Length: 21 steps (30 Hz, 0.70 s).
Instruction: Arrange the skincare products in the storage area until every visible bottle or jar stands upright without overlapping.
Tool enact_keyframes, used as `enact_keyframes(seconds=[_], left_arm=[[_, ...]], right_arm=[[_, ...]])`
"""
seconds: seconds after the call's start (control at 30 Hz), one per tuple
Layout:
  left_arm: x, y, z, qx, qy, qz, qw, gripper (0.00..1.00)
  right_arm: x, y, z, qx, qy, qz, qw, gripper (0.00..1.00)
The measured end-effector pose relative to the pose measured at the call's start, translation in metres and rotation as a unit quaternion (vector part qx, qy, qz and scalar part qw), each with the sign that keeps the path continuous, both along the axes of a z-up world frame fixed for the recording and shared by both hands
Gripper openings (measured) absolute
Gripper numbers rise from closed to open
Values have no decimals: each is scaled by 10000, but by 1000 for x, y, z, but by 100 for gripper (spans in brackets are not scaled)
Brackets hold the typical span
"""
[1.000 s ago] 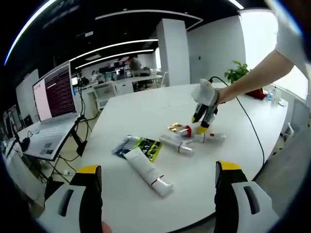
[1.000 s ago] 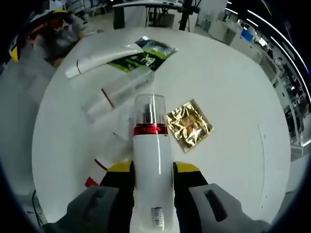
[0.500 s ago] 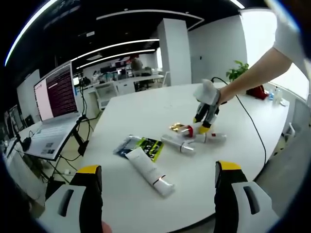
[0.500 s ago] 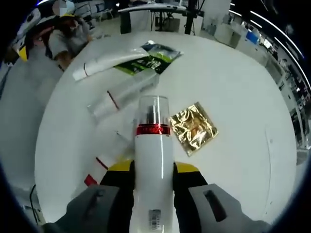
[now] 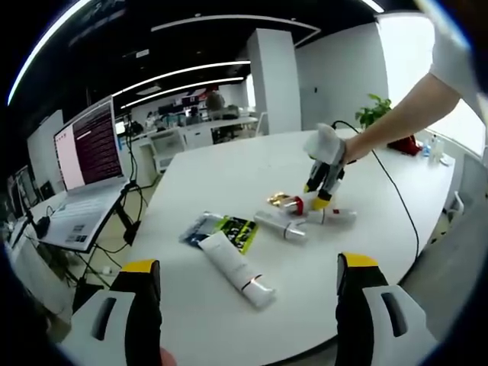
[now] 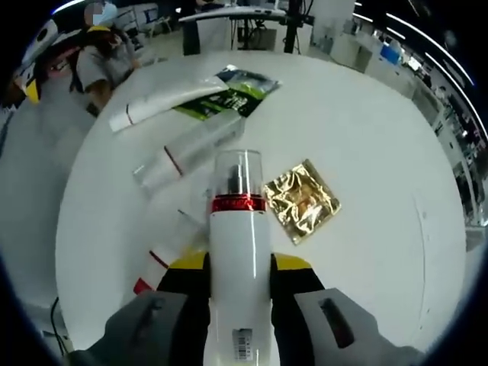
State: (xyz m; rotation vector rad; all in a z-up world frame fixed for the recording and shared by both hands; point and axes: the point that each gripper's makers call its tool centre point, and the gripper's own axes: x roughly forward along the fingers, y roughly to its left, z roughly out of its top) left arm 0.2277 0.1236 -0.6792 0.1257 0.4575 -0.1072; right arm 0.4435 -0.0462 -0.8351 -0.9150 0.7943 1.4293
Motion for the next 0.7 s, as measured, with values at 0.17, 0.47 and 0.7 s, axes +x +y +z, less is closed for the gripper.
enact_keyframes(seconds=[0.17, 0.47, 0.7], left_arm=[[0, -2, 0, 4, 2, -31, 10000, 90], [0, -4, 2, 1, -10, -65, 10000, 90], [0, -3, 0, 6, -21, -100, 9999, 90]], right_arm=[[-1, -1, 2, -5, -10, -174, 9998, 29], [2, -3, 20, 325, -7, -531, 9981, 28], [7, -5, 49, 1060, 165, -1221, 9867, 28]])
